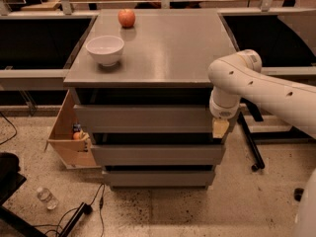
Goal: Open top drawer
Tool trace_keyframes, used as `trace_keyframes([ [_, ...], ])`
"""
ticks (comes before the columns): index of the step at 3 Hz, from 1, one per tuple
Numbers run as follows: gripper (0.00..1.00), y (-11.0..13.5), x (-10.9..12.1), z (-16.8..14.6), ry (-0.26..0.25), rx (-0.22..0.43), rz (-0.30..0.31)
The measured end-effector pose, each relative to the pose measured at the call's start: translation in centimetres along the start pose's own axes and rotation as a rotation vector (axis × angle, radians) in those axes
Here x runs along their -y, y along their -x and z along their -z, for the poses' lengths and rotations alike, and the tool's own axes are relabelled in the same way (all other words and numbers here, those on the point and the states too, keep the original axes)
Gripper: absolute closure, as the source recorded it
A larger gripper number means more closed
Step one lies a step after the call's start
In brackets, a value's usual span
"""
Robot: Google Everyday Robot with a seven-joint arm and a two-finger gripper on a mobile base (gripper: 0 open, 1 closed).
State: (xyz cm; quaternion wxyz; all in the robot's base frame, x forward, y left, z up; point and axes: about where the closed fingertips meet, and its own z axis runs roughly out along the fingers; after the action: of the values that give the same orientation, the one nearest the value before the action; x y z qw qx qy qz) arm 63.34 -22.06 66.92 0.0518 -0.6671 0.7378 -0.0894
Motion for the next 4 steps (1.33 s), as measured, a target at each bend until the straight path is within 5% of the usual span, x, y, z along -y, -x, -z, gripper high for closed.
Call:
trace_keyframes([
  [2,0.89,-0.2,0.1,1.0,0.008,0.001,-0.008],
  [3,1.00,-0.2,0.2,1.8,0.008,0.001,-0.008],
  [4,1.00,-0.2,0.2,1.8,0.008,0.001,-0.008],
])
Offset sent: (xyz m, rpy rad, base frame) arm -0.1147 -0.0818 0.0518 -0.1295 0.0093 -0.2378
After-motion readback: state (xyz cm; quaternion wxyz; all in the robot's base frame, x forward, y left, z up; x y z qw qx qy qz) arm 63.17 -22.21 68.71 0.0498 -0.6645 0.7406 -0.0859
